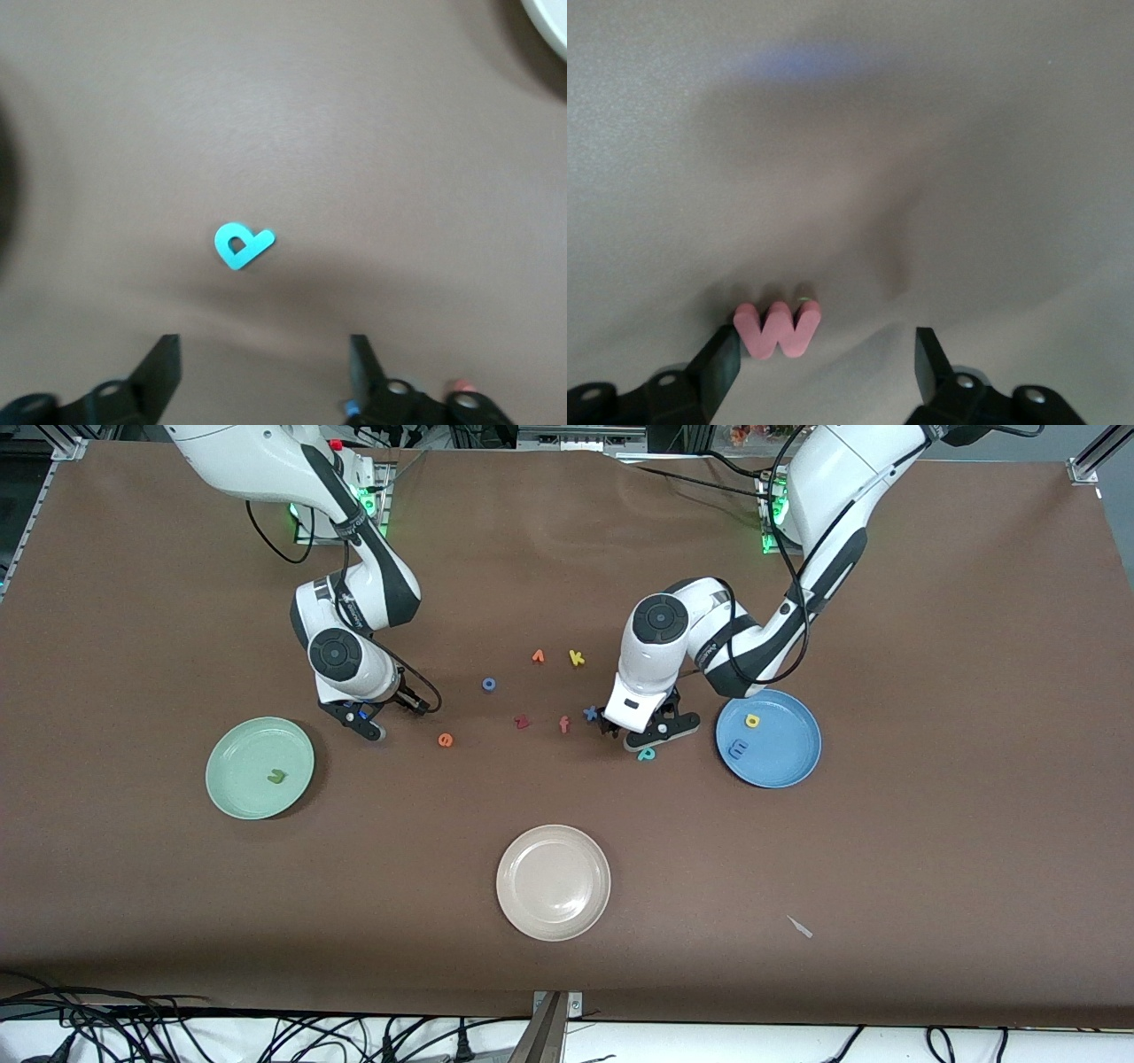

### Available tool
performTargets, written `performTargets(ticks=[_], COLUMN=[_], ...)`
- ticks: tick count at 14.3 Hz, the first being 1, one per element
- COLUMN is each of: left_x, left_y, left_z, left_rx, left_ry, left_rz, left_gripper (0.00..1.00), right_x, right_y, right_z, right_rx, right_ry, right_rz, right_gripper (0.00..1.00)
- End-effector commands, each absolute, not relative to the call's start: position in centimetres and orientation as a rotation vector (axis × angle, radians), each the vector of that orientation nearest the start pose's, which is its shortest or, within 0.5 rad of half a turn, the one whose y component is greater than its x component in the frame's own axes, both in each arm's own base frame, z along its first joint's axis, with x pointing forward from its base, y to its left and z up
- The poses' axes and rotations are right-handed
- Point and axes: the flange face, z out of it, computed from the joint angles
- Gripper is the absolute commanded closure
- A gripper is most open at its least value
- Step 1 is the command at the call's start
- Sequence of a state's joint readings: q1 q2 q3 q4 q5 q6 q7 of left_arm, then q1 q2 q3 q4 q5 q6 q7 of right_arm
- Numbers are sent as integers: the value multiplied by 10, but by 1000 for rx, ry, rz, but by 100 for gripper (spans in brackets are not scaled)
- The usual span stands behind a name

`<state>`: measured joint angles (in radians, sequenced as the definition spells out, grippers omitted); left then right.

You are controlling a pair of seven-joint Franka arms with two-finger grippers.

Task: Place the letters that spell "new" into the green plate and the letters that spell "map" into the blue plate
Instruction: 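Grasp teal P with the left gripper while the right gripper grasps pink W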

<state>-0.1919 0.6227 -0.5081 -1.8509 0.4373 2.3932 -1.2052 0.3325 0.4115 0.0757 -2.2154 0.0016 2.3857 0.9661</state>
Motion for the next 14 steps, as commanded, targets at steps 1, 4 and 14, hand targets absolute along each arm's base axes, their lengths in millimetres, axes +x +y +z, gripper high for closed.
performTargets(ticks=[1,4,14], left_x=[516,521,540], left_y=[-382,-368,-365], left_z=[211,191,174], left_rx=[-3131,-3102,-3015], left_ry=[-65,265,634], left_rz=[-26,13,-43], left_gripper=[0,0,19], right_x=[480,482,489], right_y=[214,215,218], right_z=[174,175,185], right_rx=[-3140,-3144,-3131], right_ry=[873,831,724], right_rz=[313,283,200], right_gripper=[21,28,44])
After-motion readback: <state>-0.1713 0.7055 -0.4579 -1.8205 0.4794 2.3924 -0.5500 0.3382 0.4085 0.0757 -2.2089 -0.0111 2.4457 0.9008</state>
